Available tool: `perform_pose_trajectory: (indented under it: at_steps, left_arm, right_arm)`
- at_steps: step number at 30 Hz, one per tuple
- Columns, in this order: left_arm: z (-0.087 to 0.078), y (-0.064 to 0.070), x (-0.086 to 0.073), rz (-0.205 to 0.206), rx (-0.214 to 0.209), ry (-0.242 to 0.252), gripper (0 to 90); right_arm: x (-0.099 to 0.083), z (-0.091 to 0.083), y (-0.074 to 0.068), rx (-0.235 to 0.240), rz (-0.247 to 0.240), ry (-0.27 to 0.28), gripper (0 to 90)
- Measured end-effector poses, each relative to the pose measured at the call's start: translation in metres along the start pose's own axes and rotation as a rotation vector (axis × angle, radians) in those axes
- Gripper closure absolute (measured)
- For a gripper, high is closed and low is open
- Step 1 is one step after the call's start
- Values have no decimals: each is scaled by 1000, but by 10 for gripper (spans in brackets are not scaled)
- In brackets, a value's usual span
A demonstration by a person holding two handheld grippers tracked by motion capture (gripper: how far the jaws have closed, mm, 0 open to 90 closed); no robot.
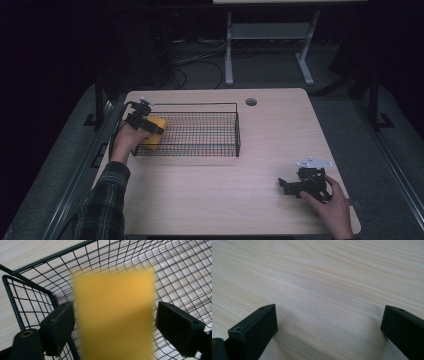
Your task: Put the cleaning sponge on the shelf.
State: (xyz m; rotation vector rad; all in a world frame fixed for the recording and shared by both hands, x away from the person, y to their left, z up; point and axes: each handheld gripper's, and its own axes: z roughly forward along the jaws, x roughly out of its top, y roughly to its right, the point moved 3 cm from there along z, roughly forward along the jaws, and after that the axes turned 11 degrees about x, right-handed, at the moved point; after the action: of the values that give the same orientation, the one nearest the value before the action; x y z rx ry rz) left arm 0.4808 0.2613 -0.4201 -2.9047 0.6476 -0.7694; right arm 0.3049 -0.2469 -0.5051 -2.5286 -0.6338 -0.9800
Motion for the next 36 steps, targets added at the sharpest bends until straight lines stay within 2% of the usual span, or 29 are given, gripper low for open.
perform_pose_trajectory:
  at_steps: [9, 15, 19, 29, 36]
  left_arm:
    - [-10, -1, 0, -8, -2, 26, 143]
    - [-26, -1, -3, 1, 2, 54, 144]
    - [-40, 3, -8, -1, 0, 89, 145]
    - [-66, 16, -30, 14, -16, 154, 147]
    - [-81, 27, -56, 24, -26, 186, 148]
  right_arm:
    - [0, 0, 0, 0, 0, 0, 0]
    - [0, 0, 0, 0, 0, 0, 0]
    - [0, 0, 0, 0, -1, 0, 0]
    - [0, 0, 0, 0, 0, -1, 0]
    - [0, 0, 0, 0, 0, 0, 0]
